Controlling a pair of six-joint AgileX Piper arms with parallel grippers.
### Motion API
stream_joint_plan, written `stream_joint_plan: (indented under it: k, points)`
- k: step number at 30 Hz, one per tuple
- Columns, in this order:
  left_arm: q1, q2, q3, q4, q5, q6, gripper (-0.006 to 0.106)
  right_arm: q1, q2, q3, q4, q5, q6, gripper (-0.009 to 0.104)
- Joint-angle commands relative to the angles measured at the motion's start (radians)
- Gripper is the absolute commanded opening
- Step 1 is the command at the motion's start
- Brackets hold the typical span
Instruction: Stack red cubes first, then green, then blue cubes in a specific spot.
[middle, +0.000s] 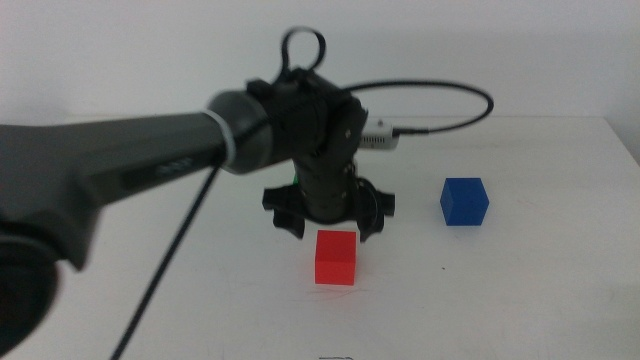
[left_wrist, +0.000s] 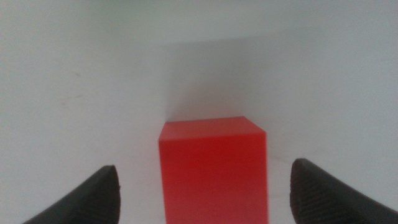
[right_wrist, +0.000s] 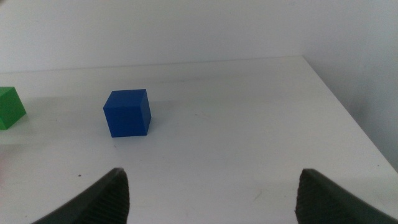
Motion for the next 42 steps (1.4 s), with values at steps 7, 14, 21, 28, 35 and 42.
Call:
stream_joint_plan:
  k: [7, 14, 21, 28, 35, 42]
  points:
    - [-0.003, -0.186, -0.148, 0.086, 0.153, -0.024, 0.094, -0.006, 0.014, -0.018, -0.009, -0.078, -0.012, 0.074]
    - [0.018, -0.179, -0.299, 0.164, 0.259, -0.004, 0.094, -0.006, 0.014, -0.018, -0.009, -0.078, -0.012, 0.074]
    - [0.115, -0.126, -0.388, 0.049, 0.262, 0.108, 0.094, -0.006, 0.014, -0.018, -0.009, -0.078, -0.012, 0.074]
    - [0.16, -0.04, -0.479, 0.029, 0.262, 0.173, 0.094, -0.006, 0.014, -0.018, -0.009, -0.078, -0.012, 0.074]
    - [0.184, 0.055, -0.574, 0.017, 0.261, 0.214, 0.094, -0.006, 0.014, -0.018, -0.009, -0.078, -0.012, 0.074]
    - [0.191, 0.126, -0.615, 0.02, 0.239, 0.237, 0.094, -0.006, 0.014, -0.018, -0.009, -0.078, -0.012, 0.074]
